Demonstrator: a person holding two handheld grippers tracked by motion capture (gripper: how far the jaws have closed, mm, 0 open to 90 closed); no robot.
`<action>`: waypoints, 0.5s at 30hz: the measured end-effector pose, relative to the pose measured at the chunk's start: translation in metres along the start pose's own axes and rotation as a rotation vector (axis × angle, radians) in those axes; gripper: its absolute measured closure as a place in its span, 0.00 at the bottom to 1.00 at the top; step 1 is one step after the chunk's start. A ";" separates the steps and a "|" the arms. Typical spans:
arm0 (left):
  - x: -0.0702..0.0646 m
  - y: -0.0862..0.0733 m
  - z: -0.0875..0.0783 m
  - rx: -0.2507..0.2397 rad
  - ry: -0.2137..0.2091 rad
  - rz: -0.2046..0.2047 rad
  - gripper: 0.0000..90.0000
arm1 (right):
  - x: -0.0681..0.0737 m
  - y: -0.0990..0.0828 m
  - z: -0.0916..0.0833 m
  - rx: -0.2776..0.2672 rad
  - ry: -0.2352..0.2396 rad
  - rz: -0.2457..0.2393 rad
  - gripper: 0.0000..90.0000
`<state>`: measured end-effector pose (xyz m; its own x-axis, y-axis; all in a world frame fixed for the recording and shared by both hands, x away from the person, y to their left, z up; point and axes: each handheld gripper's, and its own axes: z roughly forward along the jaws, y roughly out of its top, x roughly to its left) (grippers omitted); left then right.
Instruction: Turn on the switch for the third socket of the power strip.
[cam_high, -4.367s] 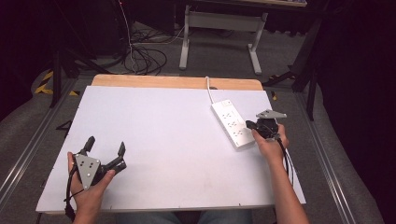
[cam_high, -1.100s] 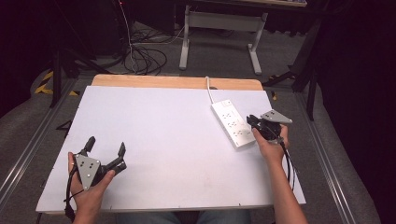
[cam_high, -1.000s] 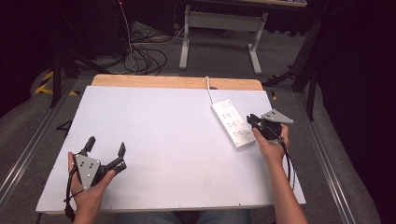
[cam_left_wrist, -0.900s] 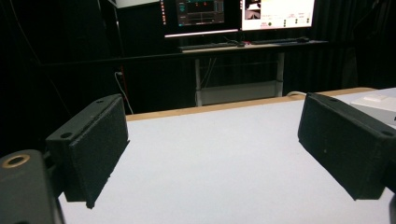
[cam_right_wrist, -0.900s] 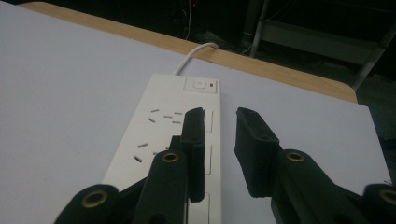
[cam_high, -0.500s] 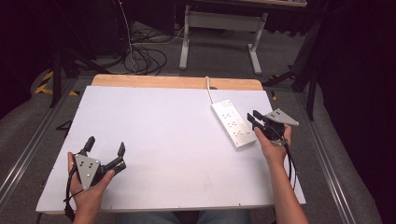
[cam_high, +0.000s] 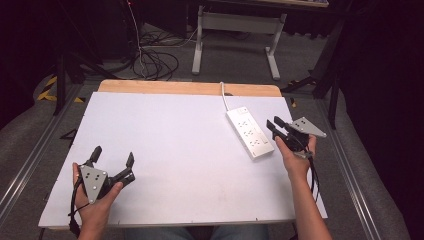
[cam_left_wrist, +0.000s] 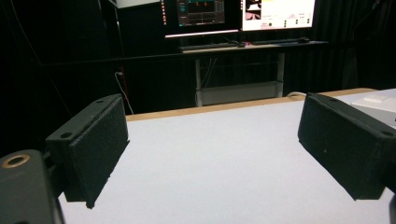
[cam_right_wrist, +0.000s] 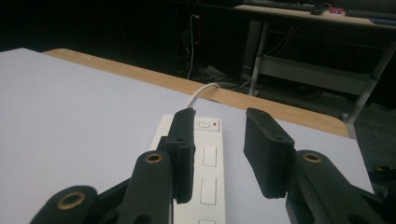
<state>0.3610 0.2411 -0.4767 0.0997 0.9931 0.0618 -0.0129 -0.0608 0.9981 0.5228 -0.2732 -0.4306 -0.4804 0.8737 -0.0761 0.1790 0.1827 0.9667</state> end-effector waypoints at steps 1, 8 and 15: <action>0.000 0.000 0.000 0.001 0.000 0.001 0.10 | 0.000 0.000 -0.001 -0.005 0.000 -0.002 0.69; 0.000 0.000 0.000 -0.001 -0.001 0.003 0.10 | 0.006 0.004 -0.006 -0.038 0.002 -0.014 0.64; 0.001 0.000 0.000 -0.002 -0.001 0.003 0.10 | 0.007 0.007 -0.011 -0.073 0.002 -0.005 0.58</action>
<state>0.3608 0.2417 -0.4762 0.1003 0.9928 0.0651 -0.0148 -0.0639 0.9978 0.5110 -0.2714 -0.4218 -0.4828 0.8720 -0.0807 0.1133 0.1536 0.9816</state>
